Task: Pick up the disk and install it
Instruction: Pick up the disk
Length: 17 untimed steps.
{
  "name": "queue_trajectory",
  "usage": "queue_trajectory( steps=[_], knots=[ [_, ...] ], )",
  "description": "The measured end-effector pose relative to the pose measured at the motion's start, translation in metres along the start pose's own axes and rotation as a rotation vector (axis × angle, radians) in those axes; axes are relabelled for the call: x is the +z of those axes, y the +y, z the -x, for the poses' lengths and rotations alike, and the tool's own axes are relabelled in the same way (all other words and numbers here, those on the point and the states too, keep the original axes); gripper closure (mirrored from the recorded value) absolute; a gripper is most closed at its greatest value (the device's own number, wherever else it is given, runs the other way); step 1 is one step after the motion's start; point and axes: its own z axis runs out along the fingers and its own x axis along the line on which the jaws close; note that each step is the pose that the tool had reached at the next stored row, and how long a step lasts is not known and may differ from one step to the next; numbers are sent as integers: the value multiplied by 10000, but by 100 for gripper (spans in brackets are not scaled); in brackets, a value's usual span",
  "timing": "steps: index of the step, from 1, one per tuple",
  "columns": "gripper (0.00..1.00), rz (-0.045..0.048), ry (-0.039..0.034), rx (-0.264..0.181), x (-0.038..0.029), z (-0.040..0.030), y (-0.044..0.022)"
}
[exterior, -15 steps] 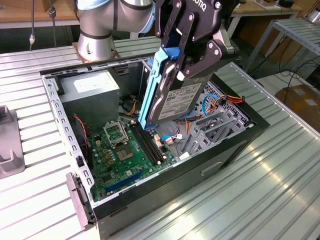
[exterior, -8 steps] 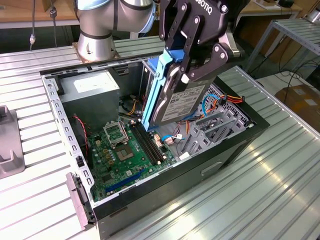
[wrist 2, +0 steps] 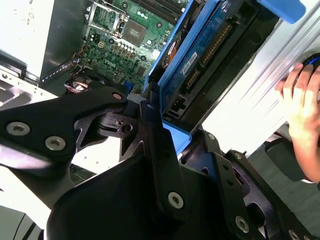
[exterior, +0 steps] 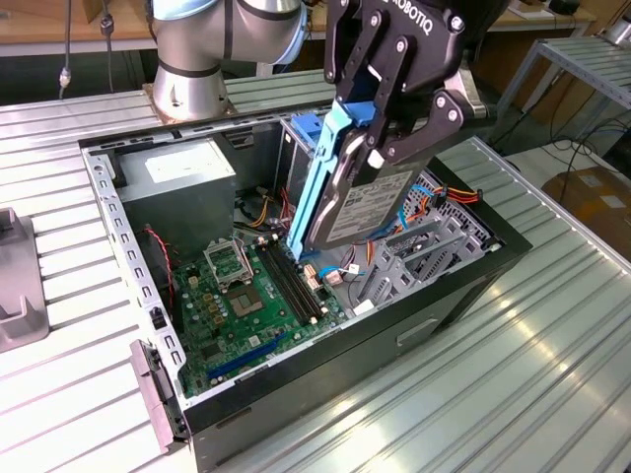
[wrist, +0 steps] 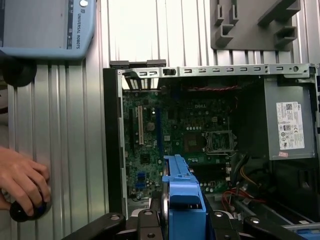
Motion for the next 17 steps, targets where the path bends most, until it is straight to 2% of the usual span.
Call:
queue_trajectory(
  steps=[8,17],
  knots=[
    [63,1,1,-3,2,-24,-86],
    [63,1,2,-6,9,-41,-147]
  ],
)
